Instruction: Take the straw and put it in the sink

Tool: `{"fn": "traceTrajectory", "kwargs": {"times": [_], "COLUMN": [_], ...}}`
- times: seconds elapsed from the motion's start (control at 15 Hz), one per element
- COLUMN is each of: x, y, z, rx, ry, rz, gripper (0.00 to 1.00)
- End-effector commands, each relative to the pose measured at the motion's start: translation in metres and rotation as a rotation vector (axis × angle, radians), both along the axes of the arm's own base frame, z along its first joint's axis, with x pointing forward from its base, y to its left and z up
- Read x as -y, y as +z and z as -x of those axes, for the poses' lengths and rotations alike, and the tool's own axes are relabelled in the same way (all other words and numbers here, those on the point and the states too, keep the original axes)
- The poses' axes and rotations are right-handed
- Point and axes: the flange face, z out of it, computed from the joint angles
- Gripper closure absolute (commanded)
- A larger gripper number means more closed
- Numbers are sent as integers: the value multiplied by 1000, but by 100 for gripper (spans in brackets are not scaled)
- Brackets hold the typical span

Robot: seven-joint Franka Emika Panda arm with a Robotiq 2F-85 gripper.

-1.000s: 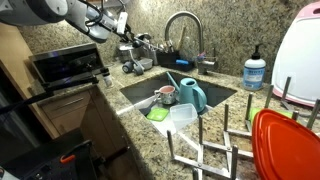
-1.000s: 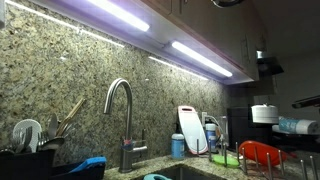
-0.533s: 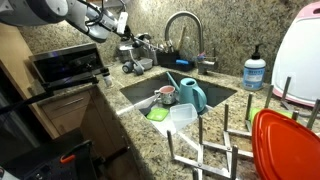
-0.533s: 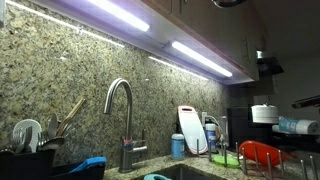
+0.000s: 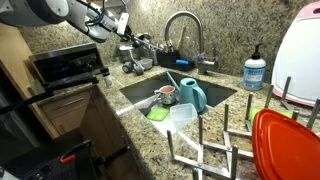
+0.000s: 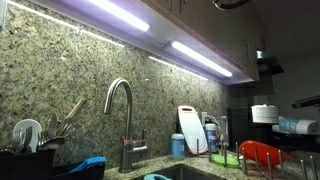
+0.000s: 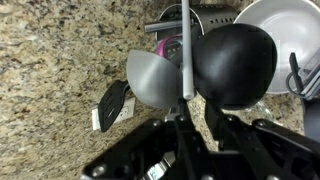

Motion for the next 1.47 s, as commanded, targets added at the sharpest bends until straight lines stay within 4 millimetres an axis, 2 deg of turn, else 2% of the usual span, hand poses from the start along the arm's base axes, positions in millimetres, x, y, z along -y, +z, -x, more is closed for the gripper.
{"fn": "traceTrajectory", "kwargs": {"times": [0.0,0.2,0.4,1.4], "x": [3,5,6,16], "y": [1,1,1,0], "z": [-3,-4,-5,-9], "rx": [-17,-16,-16,-16], "ry": [-15,-25,-37,-117], "rz": [-4,1,5,20], "gripper": [44,20,0,0]}}
